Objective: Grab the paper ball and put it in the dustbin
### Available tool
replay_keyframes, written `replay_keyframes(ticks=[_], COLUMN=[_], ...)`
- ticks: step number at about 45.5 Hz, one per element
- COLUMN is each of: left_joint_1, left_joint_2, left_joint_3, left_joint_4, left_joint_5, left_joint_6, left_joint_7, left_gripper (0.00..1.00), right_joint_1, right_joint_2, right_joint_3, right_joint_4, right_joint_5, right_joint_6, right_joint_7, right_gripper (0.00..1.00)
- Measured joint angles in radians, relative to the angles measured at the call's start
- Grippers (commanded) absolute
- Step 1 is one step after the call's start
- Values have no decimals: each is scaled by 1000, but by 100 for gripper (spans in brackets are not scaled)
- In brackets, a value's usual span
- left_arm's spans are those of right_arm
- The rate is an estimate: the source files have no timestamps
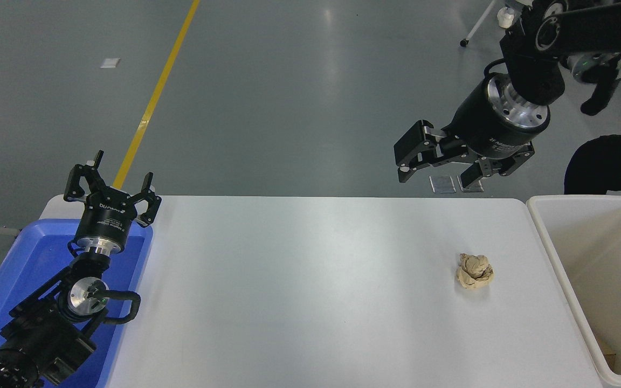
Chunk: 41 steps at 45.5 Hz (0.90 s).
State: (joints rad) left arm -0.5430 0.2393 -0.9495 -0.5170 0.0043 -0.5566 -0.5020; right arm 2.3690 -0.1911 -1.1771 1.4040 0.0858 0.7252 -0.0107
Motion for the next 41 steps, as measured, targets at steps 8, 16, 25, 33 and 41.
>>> replay_keyframes(ticks=[8,16,25,33,41], left_joint_1=[0,0,0,0,0], left_joint_2=[0,0,0,0,0], left_joint_3=[0,0,0,0,0], left_joint_4=[0,0,0,0,0], left_joint_5=[0,0,0,0,0], left_joint_6=[0,0,0,0,0], left_joint_7=[0,0,0,-1,-1], left_gripper=[98,98,98,98,98], right_joint_1=[-1,-1,-2,-1,-1], right_joint_2=[7,10,12,14,16], right_joint_3=[2,2,2,2,2], right_joint_4=[0,-1,-2,-2,-2], right_joint_5=[1,2,3,3,3], right_joint_6=[-2,-3,-5,-5,-6], right_joint_7=[0,0,0,0,0], right_gripper=[100,100,100,100,100])
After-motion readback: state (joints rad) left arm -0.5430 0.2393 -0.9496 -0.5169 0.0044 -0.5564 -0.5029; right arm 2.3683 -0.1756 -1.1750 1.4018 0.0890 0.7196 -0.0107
